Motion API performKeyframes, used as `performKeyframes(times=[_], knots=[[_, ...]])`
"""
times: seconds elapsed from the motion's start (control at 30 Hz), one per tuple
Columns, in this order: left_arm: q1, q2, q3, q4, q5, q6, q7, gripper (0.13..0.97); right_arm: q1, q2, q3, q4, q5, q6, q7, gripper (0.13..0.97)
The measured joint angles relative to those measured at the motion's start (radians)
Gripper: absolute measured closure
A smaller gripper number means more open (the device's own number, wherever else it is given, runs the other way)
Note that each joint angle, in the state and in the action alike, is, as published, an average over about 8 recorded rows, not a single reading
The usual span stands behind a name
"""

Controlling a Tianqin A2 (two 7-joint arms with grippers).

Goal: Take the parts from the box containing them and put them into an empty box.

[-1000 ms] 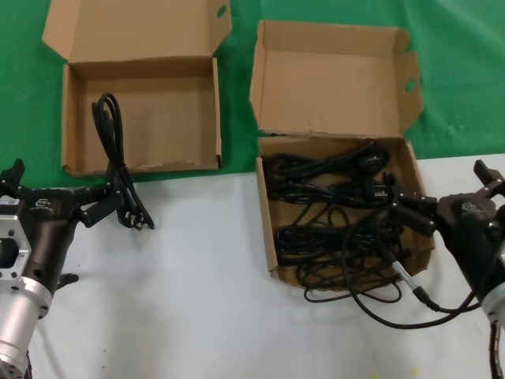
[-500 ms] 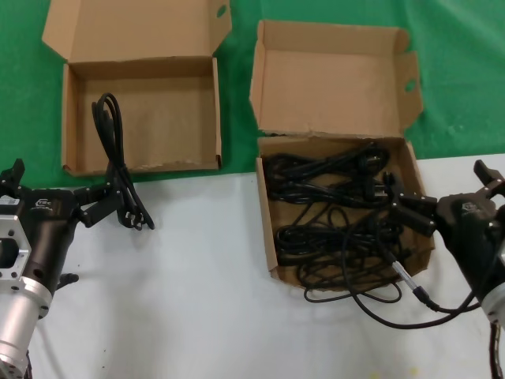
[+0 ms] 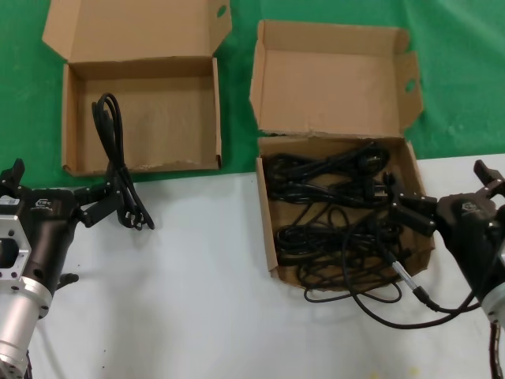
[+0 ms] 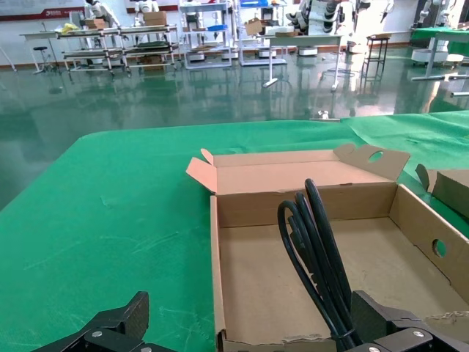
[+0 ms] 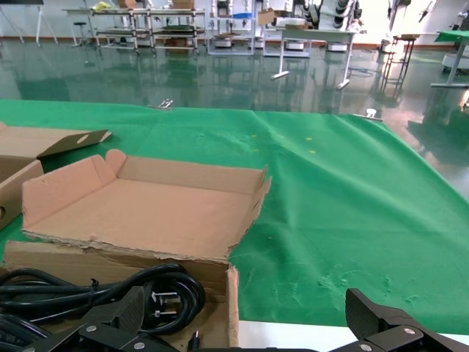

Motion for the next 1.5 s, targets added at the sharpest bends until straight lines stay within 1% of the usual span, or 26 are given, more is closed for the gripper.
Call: performKeyframes(times=[1.5], knots=[[0.0, 0.0, 0.0, 0.0, 0.0, 0.0, 0.0, 0.132, 0.0, 0.0, 0.0, 0.0, 0.0, 0.0, 0.0, 0.129]])
